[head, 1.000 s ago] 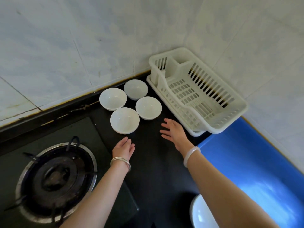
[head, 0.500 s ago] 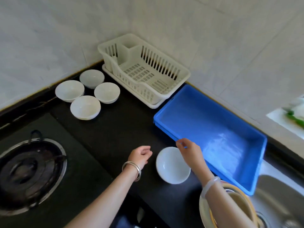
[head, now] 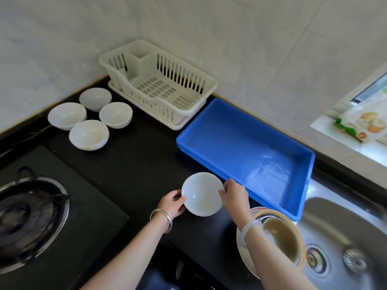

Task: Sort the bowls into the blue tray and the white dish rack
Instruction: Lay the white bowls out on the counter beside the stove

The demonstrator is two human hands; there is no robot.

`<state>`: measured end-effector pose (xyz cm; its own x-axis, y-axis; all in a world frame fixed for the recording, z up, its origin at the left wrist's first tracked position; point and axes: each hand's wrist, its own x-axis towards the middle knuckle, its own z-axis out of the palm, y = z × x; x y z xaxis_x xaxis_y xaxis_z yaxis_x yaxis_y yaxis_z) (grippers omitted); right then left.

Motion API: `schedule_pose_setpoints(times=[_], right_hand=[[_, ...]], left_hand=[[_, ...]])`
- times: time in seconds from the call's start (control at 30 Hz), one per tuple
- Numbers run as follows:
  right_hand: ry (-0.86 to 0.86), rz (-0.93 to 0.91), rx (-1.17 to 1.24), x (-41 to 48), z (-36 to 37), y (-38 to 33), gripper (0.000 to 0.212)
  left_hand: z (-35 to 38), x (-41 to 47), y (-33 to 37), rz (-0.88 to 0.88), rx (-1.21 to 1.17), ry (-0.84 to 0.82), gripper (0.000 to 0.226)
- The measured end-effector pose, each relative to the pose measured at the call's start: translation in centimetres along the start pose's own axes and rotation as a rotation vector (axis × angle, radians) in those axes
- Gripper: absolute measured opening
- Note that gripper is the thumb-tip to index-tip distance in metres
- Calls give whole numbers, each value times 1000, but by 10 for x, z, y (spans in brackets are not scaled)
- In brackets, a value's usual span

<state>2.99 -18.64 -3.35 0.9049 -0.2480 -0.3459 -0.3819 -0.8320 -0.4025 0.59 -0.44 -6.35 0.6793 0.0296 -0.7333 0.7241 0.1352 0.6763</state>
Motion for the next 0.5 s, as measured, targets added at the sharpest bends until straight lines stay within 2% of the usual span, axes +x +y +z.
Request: schedule_pose_setpoints(times=[0.13, 0.27, 0.4, 0.5], right_hand=[[-17, -26, -14, 1, -7, -2, 5], [-21, -21, 91, -1, -19, 2, 2], [-27, 21, 284, -2, -37, 3, 11], [-13, 5, 319, 3, -47, -3, 16]], left_hand=[[1, -5, -3, -36, -159, -25, 22], [0, -6, -4, -29, -179, -27, 20], [-1, -4, -5, -23, -204, -1, 27], [-5, -3, -3, -23, -224, 66, 31]])
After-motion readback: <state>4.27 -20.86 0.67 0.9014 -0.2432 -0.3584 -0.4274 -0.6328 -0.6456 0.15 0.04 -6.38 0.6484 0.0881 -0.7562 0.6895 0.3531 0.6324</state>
